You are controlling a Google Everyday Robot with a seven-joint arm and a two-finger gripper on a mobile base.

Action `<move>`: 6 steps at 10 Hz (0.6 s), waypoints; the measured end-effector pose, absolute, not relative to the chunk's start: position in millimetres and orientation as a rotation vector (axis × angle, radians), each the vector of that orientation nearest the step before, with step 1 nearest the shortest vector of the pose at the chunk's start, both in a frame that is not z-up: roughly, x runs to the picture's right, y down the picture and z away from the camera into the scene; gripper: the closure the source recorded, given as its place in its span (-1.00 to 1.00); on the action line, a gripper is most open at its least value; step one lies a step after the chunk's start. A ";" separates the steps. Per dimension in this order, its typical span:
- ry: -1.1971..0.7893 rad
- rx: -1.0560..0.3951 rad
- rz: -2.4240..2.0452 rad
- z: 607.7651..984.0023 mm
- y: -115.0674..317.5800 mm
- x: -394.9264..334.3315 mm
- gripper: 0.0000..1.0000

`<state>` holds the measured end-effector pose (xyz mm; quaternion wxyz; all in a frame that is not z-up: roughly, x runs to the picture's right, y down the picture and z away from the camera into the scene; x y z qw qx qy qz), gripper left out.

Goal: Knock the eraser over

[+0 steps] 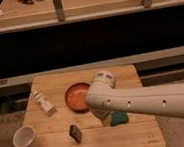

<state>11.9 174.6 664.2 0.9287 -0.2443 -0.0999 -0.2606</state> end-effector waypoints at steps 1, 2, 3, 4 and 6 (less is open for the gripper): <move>-0.211 -0.500 -0.541 666.6 176.5 9.8 0.07; -0.217 -0.501 -0.549 668.8 178.1 6.8 0.14; -0.225 -0.500 -0.564 671.0 180.7 0.8 0.26; -0.239 -0.500 -0.586 673.1 185.8 -7.2 0.41; -0.259 -0.498 -0.627 675.9 192.2 -15.4 0.58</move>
